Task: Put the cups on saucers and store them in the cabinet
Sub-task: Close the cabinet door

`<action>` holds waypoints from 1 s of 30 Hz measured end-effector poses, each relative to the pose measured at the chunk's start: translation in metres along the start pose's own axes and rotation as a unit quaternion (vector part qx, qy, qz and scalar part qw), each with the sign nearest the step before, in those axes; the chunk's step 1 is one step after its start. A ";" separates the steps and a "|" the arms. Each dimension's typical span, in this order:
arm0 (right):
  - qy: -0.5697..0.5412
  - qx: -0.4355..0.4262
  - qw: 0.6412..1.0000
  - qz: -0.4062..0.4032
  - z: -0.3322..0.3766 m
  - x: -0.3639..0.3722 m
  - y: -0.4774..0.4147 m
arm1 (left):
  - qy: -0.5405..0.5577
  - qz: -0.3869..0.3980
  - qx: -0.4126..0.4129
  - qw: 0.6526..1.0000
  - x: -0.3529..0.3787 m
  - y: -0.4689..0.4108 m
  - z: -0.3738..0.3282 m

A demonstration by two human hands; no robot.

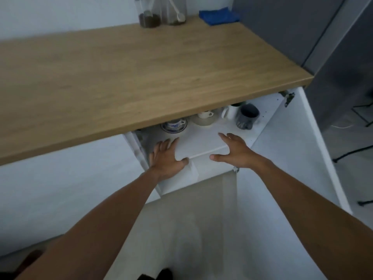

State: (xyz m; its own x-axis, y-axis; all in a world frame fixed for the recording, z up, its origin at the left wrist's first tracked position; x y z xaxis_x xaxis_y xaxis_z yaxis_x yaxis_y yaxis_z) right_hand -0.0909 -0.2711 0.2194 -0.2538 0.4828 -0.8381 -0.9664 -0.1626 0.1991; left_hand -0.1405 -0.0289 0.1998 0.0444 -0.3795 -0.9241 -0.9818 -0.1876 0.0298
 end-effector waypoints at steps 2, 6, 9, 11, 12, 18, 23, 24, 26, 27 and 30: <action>0.016 0.004 1.000 0.001 0.010 -0.029 0.028 | -0.003 0.012 0.007 1.000 -0.030 0.020 -0.016; 0.054 0.002 0.999 -0.004 0.026 -0.081 0.077 | -0.016 0.028 0.040 0.999 -0.084 0.055 -0.045; 0.061 0.003 0.998 -0.011 0.031 -0.110 0.105 | -0.029 0.017 0.064 0.997 -0.114 0.070 -0.060; 0.063 0.004 0.998 -0.016 0.030 -0.124 0.119 | -0.020 0.007 0.068 0.997 -0.124 0.077 -0.066; 0.059 0.007 0.998 -0.021 0.030 -0.130 0.126 | -0.016 0.003 0.069 0.997 -0.128 0.080 -0.068; 0.021 0.022 0.999 -0.041 0.013 -0.152 0.171 | -0.011 -0.003 0.074 0.997 -0.132 0.094 -0.076; -0.049 0.091 0.989 -0.105 -0.033 -0.154 0.231 | -0.006 0.026 0.084 0.996 -0.120 0.110 -0.084; -0.063 0.109 0.985 -0.119 -0.047 -0.153 0.245 | -0.003 0.032 0.086 0.996 -0.116 0.114 -0.086; -0.084 0.160 0.978 -0.103 -0.072 -0.150 0.273 | 0.004 0.039 0.089 0.995 -0.108 0.122 -0.089; -0.089 0.183 0.976 -0.078 -0.086 -0.146 0.286 | 0.006 0.044 0.091 0.995 -0.102 0.126 -0.091; -0.114 0.214 0.970 -0.011 -0.113 -0.135 0.325 | 0.014 0.067 0.099 0.993 -0.085 0.140 -0.100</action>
State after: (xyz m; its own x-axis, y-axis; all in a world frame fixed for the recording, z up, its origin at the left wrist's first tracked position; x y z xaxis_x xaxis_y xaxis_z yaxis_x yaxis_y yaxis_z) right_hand -0.3664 -0.4868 0.3400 -0.1879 0.6677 -0.7203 -0.8873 0.1990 0.4160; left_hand -0.2633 -0.1135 0.3208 -0.0864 -0.4138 -0.9063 -0.9962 0.0474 0.0733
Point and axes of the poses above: each hand's wrist, its own y-axis away from the middle knuckle, its own x-axis out of the palm, z = x × y, the point moved 1 cm from there along -y, towards the middle knuckle, and after that the axes turned 14 degrees about -z, right-handed, at the moved point
